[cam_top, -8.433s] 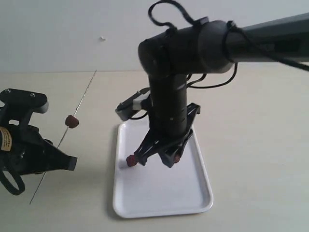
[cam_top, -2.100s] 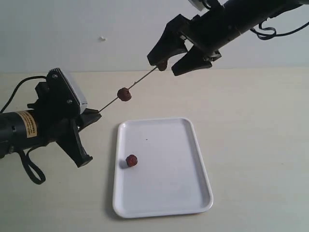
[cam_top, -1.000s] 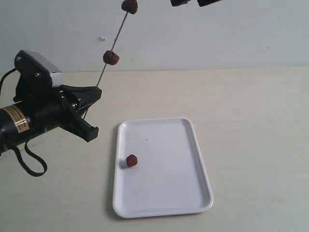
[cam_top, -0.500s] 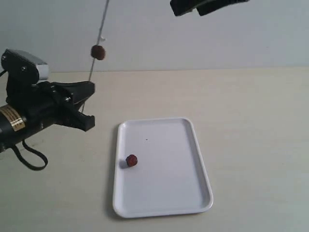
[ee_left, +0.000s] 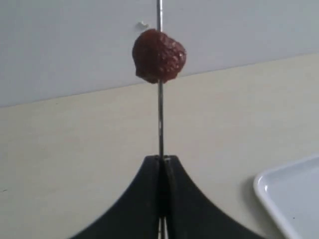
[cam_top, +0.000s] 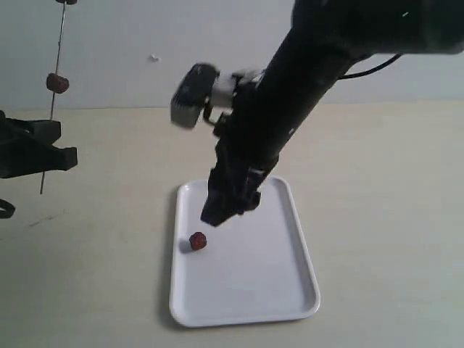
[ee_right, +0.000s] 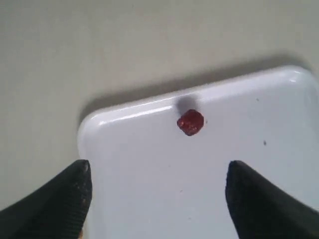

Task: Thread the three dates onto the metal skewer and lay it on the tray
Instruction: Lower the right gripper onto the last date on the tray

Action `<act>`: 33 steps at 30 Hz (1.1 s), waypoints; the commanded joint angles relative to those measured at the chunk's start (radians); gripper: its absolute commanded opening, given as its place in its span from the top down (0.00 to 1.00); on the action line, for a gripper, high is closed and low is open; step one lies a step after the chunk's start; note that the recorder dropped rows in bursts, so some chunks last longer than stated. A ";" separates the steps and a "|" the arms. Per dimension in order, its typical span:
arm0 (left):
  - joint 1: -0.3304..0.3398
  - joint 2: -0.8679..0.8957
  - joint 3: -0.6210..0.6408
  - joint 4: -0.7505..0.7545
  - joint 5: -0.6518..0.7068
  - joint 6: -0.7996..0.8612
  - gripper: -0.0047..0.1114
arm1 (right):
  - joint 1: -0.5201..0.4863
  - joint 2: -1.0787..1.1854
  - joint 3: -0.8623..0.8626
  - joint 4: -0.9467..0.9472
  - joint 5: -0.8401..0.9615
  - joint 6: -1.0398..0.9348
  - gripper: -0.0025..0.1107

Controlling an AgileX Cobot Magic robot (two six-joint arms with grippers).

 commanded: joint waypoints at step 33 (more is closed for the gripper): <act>0.002 -0.019 0.003 0.007 0.021 0.075 0.96 | 0.150 0.348 -0.161 -0.333 -0.137 -0.420 0.44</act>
